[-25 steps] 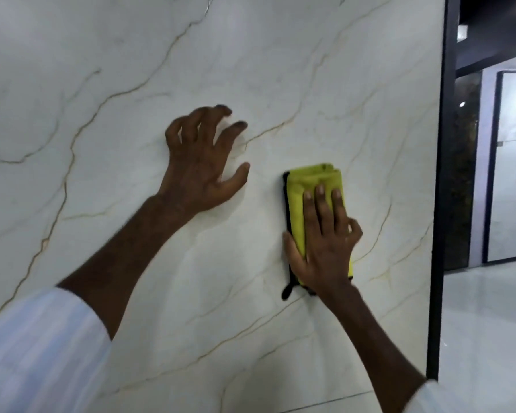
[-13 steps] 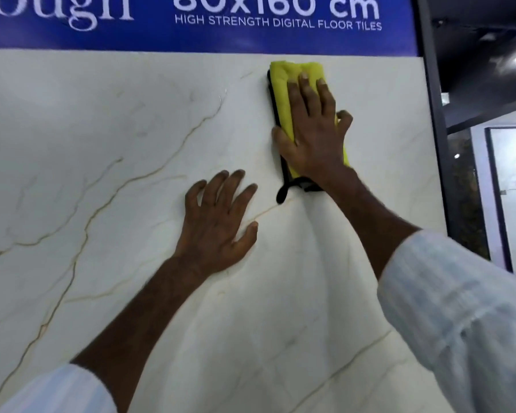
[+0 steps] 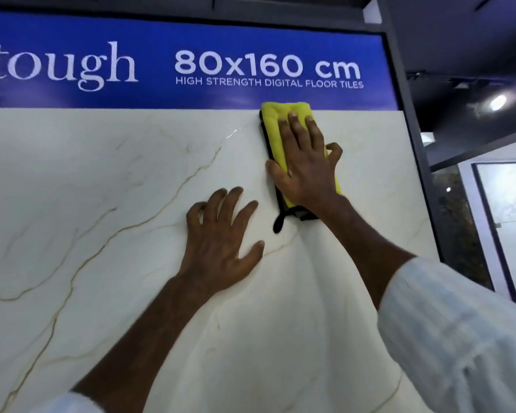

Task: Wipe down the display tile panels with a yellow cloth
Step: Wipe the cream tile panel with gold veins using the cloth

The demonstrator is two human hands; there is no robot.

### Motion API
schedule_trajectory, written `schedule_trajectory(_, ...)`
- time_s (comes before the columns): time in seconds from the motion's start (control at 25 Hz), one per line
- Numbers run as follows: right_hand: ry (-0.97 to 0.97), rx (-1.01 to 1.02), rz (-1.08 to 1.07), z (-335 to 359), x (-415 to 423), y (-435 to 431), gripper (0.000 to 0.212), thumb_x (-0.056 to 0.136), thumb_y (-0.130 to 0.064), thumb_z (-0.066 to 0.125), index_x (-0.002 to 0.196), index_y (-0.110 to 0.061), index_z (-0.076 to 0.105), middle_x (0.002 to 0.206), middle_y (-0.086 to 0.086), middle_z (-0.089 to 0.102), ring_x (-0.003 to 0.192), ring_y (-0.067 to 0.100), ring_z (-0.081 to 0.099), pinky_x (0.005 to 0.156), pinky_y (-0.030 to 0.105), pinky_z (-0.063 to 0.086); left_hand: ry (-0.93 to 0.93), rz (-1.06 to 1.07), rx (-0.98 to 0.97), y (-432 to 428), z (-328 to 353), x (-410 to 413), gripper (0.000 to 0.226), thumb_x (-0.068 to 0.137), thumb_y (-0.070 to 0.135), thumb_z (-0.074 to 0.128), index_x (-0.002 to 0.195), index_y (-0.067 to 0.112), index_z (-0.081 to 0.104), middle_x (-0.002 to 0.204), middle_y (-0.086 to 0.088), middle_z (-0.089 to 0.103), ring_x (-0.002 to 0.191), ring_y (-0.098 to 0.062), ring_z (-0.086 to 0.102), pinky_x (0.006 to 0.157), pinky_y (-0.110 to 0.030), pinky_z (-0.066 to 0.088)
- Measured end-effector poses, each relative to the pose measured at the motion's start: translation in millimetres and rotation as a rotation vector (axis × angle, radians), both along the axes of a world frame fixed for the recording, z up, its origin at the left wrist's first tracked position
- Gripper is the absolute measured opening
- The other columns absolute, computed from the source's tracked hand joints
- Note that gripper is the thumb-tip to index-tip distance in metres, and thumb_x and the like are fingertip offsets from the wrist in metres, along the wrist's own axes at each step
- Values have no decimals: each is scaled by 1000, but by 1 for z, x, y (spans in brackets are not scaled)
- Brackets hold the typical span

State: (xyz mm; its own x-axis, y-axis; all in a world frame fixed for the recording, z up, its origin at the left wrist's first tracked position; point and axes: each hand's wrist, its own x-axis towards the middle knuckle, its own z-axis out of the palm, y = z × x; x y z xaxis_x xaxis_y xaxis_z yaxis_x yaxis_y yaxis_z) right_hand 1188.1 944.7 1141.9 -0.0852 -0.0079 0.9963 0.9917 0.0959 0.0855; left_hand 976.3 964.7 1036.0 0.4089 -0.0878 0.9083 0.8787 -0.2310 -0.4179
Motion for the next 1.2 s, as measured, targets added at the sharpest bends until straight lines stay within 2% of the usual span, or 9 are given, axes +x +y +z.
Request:
schedule_trajectory(0.12, 141, -29, 20, 42, 33, -6, 89, 88, -67, 22, 165, -22, 25, 172, 1, 21, 159, 28, 16, 106, 64, 29, 38, -12, 59, 3, -1, -8, 73, 94, 59, 44, 152, 16, 52, 164, -16, 39, 147, -40, 39, 110, -54, 26)
schedule_trajectory(0.2, 131, -10, 11, 33, 56, -7, 88, 89, -68, 23, 165, -23, 25, 173, 1, 20, 159, 27, 16, 103, 62, 31, 64, -8, 70, 2, 0, -9, 74, 95, 60, 43, 155, 15, 48, 165, -16, 36, 149, -40, 37, 111, -55, 26)
schedule_trajectory(0.28, 96, 52, -14, -14, 65, -5, 82, 94, -65, 30, 163, -21, 30, 172, 3, 24, 158, 28, 21, 97, 57, 34, 58, 7, 61, 5, -2, -9, 75, 95, 60, 43, 155, 15, 47, 166, -17, 35, 149, -41, 37, 111, -56, 26)
schedule_trajectory(0.44, 77, 65, -26, -181, 60, -8, 74, 98, -55, 43, 160, -15, 38, 171, 7, 26, 158, 31, 24, 95, 54, 37, 63, 12, 40, 0, 1, -8, 73, 93, 58, 46, 151, 15, 52, 162, -17, 40, 146, -41, 40, 110, -54, 26)
schedule_trajectory(0.56, 61, 46, -31, -255, 55, -14, 74, 97, -53, 49, 159, -13, 40, 170, 10, 28, 157, 33, 26, 95, 56, 38, 68, -248, 37, -14, -15, -7, 52, 94, 42, 56, 138, 16, 65, 154, -11, 51, 138, -33, 52, 108, -51, 32)
schedule_trajectory(0.68, 58, 7, -30, -214, 57, -15, 75, 97, -55, 46, 160, -14, 39, 170, 10, 27, 157, 34, 24, 96, 55, 38, 8, -367, -35, -28, -86, 10, 52, 92, 41, 61, 137, 14, 66, 155, -13, 50, 137, -32, 52, 109, -50, 35)
schedule_trajectory(0.8, 38, -14, -24, -155, 57, -13, 76, 98, -58, 40, 162, -16, 36, 170, 9, 27, 158, 31, 22, 95, 53, 36, 90, -271, -140, -27, -157, 26, 59, 88, 48, 64, 138, 16, 67, 159, -11, 46, 144, -31, 47, 117, -59, 29)
schedule_trajectory(0.92, 45, 25, -7, -166, 57, -11, 75, 99, -57, 41, 162, -17, 34, 171, 7, 26, 159, 30, 20, 96, 53, 36, 137, -181, -142, -17, -171, 26, 60, 87, 49, 66, 139, 17, 66, 161, -10, 45, 151, -31, 40, 121, -66, 21)
schedule_trajectory(1.2, 111, -56, 21, -408, 57, -16, 75, 97, -50, 54, 160, -14, 35, 168, 13, 31, 155, 39, 28, 100, 61, 37, 118, -113, -59, -11, -174, 28, 57, 92, 46, 62, 140, 15, 63, 161, -14, 44, 150, -34, 40, 121, -67, 20)
